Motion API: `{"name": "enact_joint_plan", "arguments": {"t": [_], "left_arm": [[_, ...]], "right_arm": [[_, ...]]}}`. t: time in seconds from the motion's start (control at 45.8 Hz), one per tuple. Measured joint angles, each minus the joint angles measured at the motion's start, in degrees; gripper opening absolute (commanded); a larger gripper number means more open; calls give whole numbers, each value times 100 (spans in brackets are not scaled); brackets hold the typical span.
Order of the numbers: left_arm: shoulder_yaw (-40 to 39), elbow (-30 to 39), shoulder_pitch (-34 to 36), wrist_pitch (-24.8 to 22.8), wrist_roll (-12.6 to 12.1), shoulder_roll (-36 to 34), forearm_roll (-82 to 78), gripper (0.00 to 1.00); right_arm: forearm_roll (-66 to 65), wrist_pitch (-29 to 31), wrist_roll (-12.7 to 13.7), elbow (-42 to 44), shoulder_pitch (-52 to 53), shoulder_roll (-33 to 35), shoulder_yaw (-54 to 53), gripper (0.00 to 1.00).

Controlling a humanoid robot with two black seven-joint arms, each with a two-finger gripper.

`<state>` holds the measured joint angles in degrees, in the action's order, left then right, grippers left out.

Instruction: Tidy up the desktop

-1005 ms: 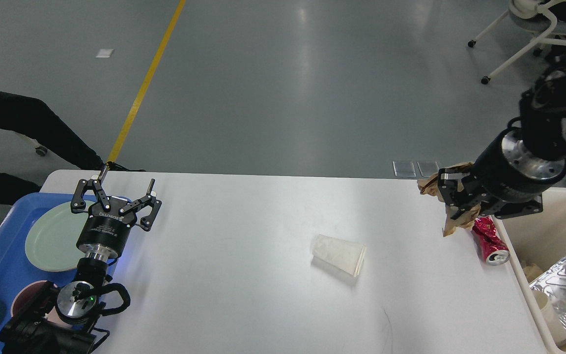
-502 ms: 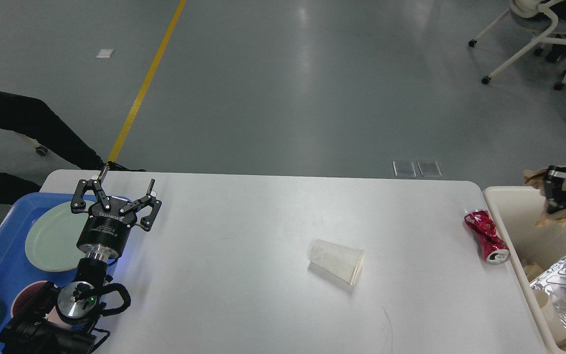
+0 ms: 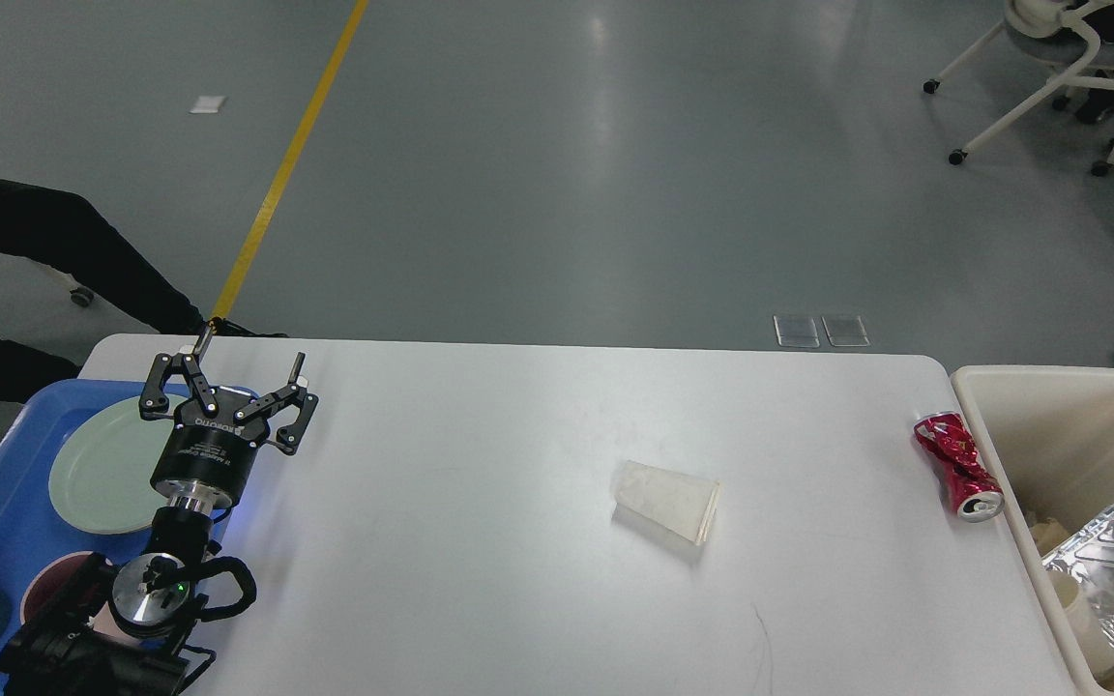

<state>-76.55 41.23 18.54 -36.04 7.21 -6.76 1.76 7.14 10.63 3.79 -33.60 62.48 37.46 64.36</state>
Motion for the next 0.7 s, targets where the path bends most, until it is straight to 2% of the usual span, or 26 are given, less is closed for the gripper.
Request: {"name": "enact_joint_plan", "arguments": {"t": [0.153,0.262,0.349,0.459,0.48,0.612,0.699], "left_arm": [[0,0,0,0,0,0,0,97],[0,0,0,0,0,0,0,97],[0,0,0,0,0,0,0,97],[0,0,3,0,0,0,0,97],[0,0,5,0,0,0,0,97],[0,0,8,0,0,0,0,97],[0,0,9,0,0,0,0,97]], "right_arm": [[32,-72,21,1736,-1656,-721,-805,0],[33,-332,54,2818,-2629,-1288,-1062,0],[34,-513,74,3300,-3062,-1568,-1120,0],[34,-653,128,3457,-3232,-1657,-1166,0],[34,-664,136,3462,-3243,-1662,-1173,6],[34,-704,149,3476,-3300,-1668,-1188,100],[33,-734,144,3476,-3323,-1708,-1168,100]]}}
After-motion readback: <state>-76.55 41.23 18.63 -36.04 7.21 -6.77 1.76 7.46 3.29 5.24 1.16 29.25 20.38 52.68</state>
